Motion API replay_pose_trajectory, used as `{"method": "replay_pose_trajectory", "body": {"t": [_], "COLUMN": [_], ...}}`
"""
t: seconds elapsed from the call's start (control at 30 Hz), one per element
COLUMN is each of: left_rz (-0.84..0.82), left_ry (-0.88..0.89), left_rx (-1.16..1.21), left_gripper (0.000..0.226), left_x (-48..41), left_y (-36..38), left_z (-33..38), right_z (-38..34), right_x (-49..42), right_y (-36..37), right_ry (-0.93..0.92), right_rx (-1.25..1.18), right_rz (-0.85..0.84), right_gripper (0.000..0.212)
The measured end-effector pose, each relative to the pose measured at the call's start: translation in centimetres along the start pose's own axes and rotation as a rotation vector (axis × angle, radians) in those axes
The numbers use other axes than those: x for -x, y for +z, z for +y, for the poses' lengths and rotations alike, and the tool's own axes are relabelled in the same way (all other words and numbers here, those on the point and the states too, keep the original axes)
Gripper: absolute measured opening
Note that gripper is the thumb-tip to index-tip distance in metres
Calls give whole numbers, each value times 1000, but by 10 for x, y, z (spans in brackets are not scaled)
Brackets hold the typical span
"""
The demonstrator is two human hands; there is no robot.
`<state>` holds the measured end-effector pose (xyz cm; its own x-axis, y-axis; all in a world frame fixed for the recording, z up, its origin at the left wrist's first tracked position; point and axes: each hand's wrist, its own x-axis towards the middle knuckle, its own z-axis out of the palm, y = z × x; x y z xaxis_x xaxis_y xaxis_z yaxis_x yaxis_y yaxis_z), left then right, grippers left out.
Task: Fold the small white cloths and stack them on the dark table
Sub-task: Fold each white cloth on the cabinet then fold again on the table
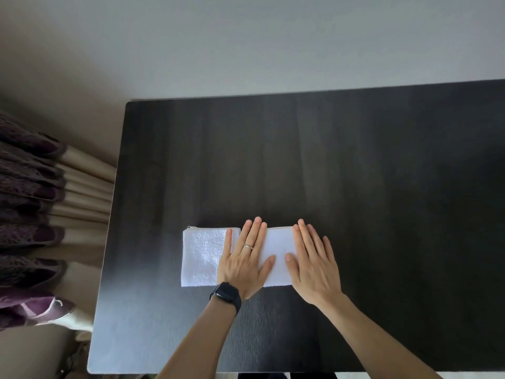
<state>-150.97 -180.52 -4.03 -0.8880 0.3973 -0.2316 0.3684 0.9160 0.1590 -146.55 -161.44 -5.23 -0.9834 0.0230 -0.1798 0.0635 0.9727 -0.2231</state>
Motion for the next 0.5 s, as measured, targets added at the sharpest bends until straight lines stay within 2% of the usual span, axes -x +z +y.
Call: {"method": "replay_pose_trajectory", "body": {"t": [0.3,0.5], "left_rz": [-68,-105], "left_ry": [25,22], "left_rx": [-27,-77], "left_gripper": [75,74], "left_x": [-6,-5], "left_y": [-1,-26], "left_z": [-3,8], "right_z": [-3,-2], "right_x": [-3,11], "right_y": [6,-36], "right_ry": [66,86], "right_rx": [-82,-139], "right_rz": [-46,-59], "right_gripper": [65,67]}}
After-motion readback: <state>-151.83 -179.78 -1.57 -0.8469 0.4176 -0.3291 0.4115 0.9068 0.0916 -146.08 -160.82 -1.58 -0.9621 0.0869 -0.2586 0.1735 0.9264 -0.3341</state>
